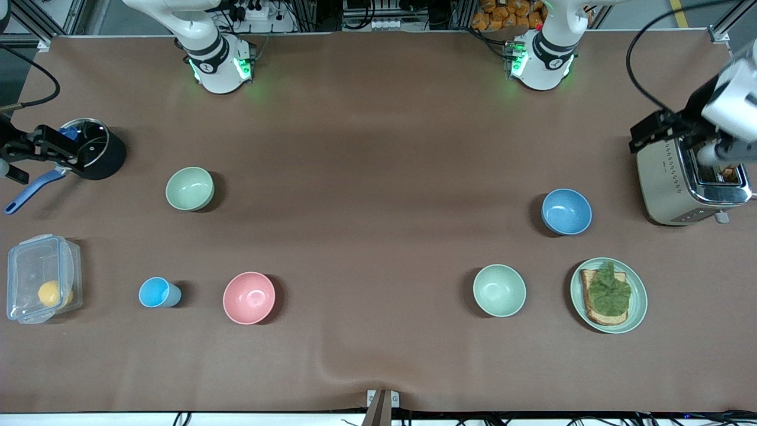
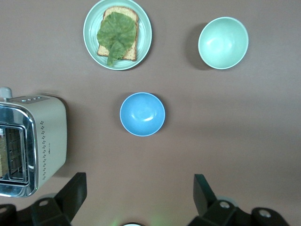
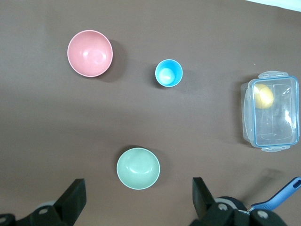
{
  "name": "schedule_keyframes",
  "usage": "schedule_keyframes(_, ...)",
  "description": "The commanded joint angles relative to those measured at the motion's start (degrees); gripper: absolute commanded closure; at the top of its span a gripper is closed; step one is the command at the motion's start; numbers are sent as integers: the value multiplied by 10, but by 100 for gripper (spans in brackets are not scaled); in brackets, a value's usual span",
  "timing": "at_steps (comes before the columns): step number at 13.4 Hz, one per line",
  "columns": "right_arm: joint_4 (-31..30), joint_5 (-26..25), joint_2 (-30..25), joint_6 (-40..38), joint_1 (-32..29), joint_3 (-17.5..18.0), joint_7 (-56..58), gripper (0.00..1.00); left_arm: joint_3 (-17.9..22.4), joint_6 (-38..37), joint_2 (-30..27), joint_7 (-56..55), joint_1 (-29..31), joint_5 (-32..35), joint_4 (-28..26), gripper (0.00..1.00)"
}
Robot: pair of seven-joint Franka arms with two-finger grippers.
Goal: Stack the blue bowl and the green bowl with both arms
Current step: 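Reach the right gripper to the green bowl while the left reaches the blue bowl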
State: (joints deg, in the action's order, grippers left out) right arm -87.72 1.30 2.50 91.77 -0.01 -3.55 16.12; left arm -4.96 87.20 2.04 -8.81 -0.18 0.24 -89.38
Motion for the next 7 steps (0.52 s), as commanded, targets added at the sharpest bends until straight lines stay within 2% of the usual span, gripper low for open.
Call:
schedule_keyframes(1, -6, -6, 8, -3, 1, 2, 0, 0, -2, 44, 23, 12, 0, 38, -23, 0)
schedule_keyframes(4, -52, -4, 9, 23, -5, 1, -1, 0, -2, 103, 25, 12, -2, 46, -84, 0)
schedule_keyframes(7, -136, -4, 12, 110, -5, 0, -1, 0, -3, 184, 39, 10, 5, 48, -146, 0)
